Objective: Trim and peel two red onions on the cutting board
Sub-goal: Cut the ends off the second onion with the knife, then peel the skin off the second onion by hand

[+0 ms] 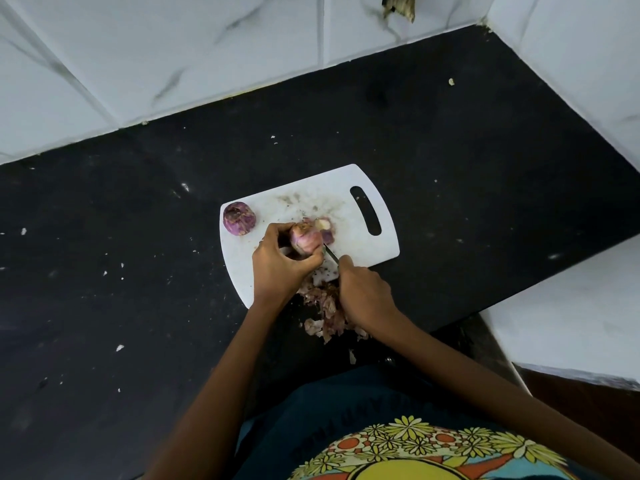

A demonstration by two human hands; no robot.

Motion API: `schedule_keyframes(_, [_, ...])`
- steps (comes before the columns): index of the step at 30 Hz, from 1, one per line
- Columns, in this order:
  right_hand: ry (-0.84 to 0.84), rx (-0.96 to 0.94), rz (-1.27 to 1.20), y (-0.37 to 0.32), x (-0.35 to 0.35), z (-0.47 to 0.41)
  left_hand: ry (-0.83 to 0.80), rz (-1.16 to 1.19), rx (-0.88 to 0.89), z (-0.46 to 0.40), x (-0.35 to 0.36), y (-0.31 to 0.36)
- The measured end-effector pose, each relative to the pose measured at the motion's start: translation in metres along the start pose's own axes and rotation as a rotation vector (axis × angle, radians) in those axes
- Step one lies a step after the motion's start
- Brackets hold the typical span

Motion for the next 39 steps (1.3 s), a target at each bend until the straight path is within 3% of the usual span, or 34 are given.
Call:
schedule_keyframes(7, [-0.003,-0.027,-0.096,0.006,-0.008,-0.005,-0.076,-0.049,0.043,0.014,-0.004,-0.003])
schedule_keyframes(11, [0.134,0.0,-0.265,0.016,-0.028,-0.009,-0.058,-0.065,0.04,0.022,-0.01,-0.006])
schedule_keyframes(19, [0.253,0.075,-0.288,0.033,-0.048,-0.027,-0.058,-0.241,0.024,0.021,-0.02,-0.021])
schedule_keyframes(24, [0.253,0.11,-0.194,0.039,-0.046,-0.033,-0.055,-0.282,0.017,0.017,-0.019,-0.025])
schedule_keyframes(33, [0.393,0.153,0.041,0.05,-0.058,-0.035,-0.057,-0.286,-0.006,0.012,-0.02,-0.028])
schedule_keyframes(36, [0.496,0.033,-0.025,0.033,-0.068,-0.035,-0.056,-0.28,-0.009,0.012,-0.021,-0.028])
schedule_keyframes(39, [0.406,-0.223,-0.143,-0.006,-0.066,-0.044,-0.052,-0.253,-0.015,0.011,-0.021,-0.029])
Point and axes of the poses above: each hand's wrist, its own z-axis away from the middle knuckle, its own x-axis out of the palm, y = z × x, the point moved 10 cm from there along -z, towards the middle knuckle, and after that the axes turned 9 degrees about z, right-handed, at the moved point
